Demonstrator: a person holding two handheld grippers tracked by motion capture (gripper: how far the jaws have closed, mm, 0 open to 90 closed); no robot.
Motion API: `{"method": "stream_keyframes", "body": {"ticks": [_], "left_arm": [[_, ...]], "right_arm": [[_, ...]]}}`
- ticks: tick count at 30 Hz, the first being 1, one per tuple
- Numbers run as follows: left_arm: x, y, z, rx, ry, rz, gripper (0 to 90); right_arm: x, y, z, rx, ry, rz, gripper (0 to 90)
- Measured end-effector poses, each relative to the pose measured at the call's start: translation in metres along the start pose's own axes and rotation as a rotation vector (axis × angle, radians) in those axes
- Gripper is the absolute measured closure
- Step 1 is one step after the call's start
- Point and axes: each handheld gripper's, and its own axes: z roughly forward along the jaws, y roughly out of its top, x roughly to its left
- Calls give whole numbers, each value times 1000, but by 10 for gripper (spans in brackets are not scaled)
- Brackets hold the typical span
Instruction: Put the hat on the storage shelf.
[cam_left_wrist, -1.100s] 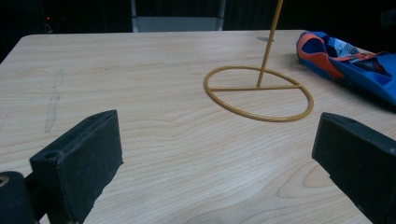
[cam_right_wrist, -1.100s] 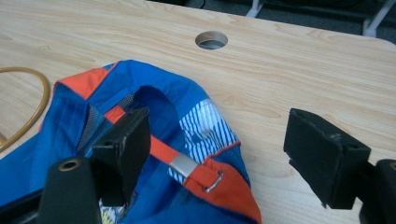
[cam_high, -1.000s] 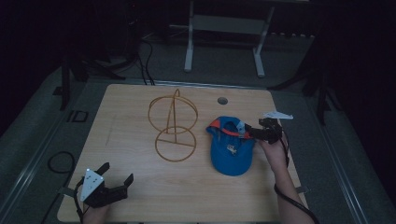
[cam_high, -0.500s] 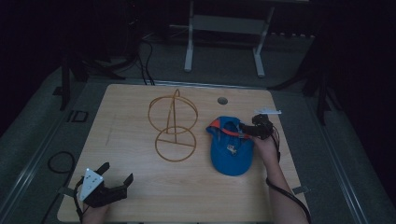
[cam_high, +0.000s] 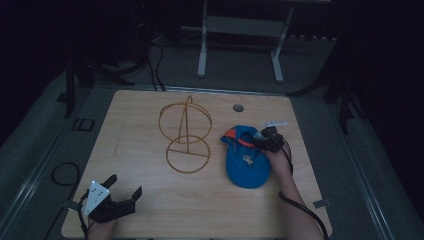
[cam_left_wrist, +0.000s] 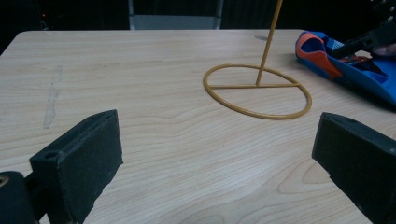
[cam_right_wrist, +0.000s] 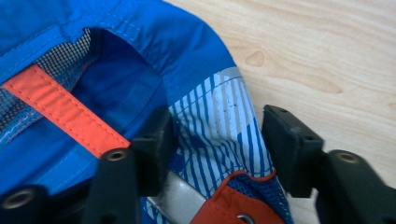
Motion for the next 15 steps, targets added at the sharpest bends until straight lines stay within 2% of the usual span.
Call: {"method": "stream_keyframes", "body": {"ticks": [3,6,7,9,10,15], "left_arm": [[0,0,0,-2,1,-5,20],[0,0,1,4,7,-2,20],[0,0,1,5,7,-1,20],[-1,0,0,3,10,-2,20],[0,0,0,4,10,-6,20],[-1,0,-1,16,10,-14,20]], "right_arm": [[1,-1,0,4,1,-9,542],[2,-1,-1,4,17,-16,635],[3,-2,-1,-2,35,-19,687],[3,-2,-1,-1,37,-22,720],[6,-1,-1,0,43,-49,786],[11,-1,-2,9,26,-61,846]]}}
